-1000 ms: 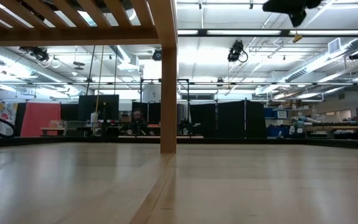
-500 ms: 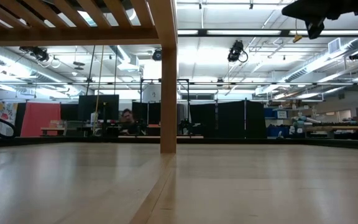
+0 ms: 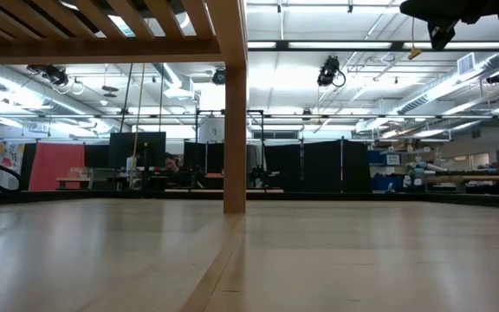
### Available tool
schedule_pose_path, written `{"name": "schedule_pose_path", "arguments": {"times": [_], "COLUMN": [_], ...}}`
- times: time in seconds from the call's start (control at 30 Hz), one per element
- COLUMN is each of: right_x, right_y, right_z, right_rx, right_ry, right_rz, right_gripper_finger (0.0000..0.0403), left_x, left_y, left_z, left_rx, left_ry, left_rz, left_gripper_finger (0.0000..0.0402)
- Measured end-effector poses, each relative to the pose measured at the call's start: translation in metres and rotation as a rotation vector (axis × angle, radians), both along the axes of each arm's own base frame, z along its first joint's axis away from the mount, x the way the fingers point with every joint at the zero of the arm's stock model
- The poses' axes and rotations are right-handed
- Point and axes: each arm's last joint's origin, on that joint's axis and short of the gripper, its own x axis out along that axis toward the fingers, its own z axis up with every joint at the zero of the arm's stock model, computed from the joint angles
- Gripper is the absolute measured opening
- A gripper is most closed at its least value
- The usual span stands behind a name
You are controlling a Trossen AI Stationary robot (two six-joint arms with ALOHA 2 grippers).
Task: Place and stack plates onto a shelf
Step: Return to Home Position
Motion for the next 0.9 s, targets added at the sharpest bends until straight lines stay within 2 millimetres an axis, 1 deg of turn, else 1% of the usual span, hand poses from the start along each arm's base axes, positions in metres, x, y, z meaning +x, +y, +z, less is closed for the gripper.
{"name": "schedule_pose_path", "arguments": {"times": [0.1, 0.27, 0.37, 0.43, 0.53, 0.63, 0.73, 0.9], "right_x": [0.000, 0.000, 0.000, 0.000, 0.000, 0.000, 0.000, 0.000], "right_y": [0.000, 0.000, 0.000, 0.000, 0.000, 0.000, 0.000, 0.000], "right_z": [0.000, 0.000, 0.000, 0.000, 0.000, 0.000, 0.000, 0.000], "right_rx": [0.001, 0.009, 0.029, 0.035, 0.036, 0.035, 0.028, 0.006], "right_ry": [0.004, 0.003, -0.008, -0.008, -0.008, -0.008, -0.006, -0.002], "right_rz": [0.000, -0.001, -0.001, -0.002, -0.002, -0.002, -0.001, 0.000], "right_gripper_finger": [0.0012, 0.0012, 0.0012, 0.0012, 0.0012, 0.0012, 0.0012, 0.0012], "left_x": [0.000, 0.002, 0.007, 0.015, 0.030, 0.042, 0.048, 0.054], "left_y": [0.000, -0.005, -0.008, -0.012, -0.020, -0.025, -0.027, -0.029], "left_z": [0.001, 0.004, 0.005, 0.003, 0.001, 0.006, 0.009, 0.009], "left_rx": [-0.011, -0.021, -0.055, -0.047, -0.009, 0.039, 0.059, 0.065], "left_ry": [-0.014, -0.044, -0.047, -0.008, 0.033, -0.004, -0.028, -0.018], "left_rz": [0.002, -0.148, -0.169, -0.166, -0.151, -0.109, -0.021, 0.071], "left_gripper_finger": [0.0116, 0.0116, 0.0116, 0.0116, 0.0116, 0.0116, 0.0116, 0.0116]}}
